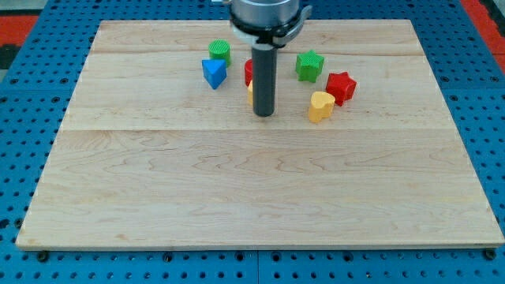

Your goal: Push the yellow heart to the bottom of the red star

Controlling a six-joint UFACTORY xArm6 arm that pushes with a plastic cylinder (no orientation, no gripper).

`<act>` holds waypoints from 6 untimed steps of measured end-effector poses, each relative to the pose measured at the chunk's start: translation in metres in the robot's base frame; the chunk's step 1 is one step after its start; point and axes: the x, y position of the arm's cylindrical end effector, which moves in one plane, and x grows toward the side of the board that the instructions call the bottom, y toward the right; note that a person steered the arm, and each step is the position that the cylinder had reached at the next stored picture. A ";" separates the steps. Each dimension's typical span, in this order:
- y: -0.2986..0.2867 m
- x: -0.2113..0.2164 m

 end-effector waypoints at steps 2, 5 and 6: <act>0.075 -0.014; 0.103 0.092; 0.094 0.094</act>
